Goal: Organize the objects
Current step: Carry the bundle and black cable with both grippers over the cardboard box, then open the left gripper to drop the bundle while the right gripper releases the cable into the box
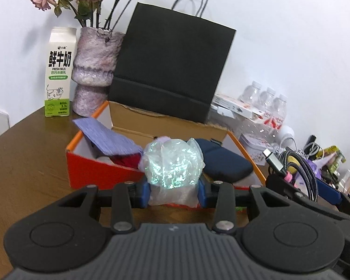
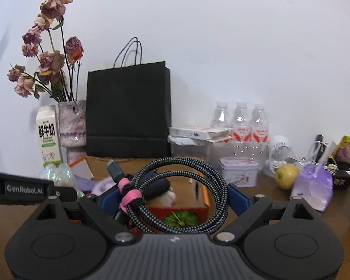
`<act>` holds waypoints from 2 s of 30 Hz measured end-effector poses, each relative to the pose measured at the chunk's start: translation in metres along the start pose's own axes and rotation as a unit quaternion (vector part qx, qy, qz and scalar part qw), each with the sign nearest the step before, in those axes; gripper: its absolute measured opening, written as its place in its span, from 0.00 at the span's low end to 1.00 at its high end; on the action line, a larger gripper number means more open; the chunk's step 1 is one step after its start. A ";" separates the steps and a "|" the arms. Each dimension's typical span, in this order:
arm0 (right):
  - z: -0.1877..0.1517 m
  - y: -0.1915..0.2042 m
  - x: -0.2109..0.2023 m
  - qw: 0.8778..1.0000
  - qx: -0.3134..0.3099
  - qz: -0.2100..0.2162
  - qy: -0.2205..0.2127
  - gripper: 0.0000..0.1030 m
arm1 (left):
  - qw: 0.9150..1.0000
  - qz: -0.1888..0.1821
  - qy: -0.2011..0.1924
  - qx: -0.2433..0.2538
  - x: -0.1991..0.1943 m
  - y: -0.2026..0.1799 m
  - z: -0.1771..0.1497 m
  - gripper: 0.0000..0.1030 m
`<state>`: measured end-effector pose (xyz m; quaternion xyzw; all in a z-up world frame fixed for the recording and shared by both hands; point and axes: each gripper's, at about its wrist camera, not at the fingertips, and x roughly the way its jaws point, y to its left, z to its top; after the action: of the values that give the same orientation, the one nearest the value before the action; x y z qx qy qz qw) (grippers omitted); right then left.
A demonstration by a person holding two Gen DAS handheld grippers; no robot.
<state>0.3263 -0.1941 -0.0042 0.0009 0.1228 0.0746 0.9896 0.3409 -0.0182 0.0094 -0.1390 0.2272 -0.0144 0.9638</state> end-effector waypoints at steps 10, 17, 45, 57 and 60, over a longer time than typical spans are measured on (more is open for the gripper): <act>0.024 0.012 0.043 1.000 0.015 0.015 -0.001 0.90 | 1.000 0.006 -0.011 -0.008 0.023 0.021 0.026 0.37; 0.032 0.015 0.077 1.000 0.013 0.025 0.010 0.90 | 1.000 0.012 -0.019 0.001 0.046 0.027 0.041 0.37; 0.052 0.006 0.176 0.997 -0.023 0.019 0.068 0.90 | 0.999 0.026 -0.024 0.040 0.124 0.029 0.074 0.49; 0.049 0.001 0.182 0.996 -0.014 0.014 0.083 1.00 | 0.997 0.042 -0.048 0.035 0.119 0.031 0.075 0.98; 0.047 0.001 0.182 0.996 -0.012 0.013 0.085 1.00 | 0.997 0.045 -0.050 0.034 0.118 0.031 0.075 1.00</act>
<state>0.5125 -0.1658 -0.0024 -0.0159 0.2057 0.0889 0.9744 0.4788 0.0207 0.0136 -0.0967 0.1844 0.0282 0.9777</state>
